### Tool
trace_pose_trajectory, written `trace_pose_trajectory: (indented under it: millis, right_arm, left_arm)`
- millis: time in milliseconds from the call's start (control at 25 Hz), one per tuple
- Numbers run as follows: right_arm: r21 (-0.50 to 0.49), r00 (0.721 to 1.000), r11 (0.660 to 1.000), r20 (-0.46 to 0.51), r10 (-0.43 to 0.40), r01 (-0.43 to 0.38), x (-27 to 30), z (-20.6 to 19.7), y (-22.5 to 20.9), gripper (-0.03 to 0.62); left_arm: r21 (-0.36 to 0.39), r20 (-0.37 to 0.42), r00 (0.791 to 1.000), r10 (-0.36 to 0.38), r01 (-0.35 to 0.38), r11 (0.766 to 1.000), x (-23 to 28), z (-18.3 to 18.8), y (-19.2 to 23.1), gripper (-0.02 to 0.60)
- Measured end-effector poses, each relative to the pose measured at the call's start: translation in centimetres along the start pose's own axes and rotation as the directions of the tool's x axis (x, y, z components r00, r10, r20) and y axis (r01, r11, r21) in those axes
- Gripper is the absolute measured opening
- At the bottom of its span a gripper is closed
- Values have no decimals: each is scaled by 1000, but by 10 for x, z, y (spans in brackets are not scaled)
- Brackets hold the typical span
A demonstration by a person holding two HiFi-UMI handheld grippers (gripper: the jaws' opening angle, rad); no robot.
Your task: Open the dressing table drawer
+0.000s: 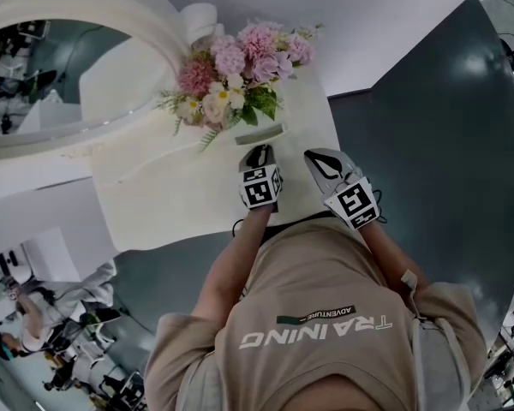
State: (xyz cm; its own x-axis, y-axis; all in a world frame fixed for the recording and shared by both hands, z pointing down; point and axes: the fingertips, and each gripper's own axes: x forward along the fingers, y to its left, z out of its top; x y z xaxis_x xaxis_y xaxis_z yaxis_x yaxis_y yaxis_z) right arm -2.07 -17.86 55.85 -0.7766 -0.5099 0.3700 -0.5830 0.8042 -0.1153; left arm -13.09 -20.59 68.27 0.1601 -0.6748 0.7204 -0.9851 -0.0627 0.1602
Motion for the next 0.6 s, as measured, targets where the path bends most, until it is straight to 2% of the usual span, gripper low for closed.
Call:
trace_pose_trajectory:
  millis: [600]
  right_arm:
    - [7,1000,1000,1,-13,13,-7,-8,6,2]
  left_arm:
    - [0,4,1000,1,-1,1000,-8,-11,-4,110]
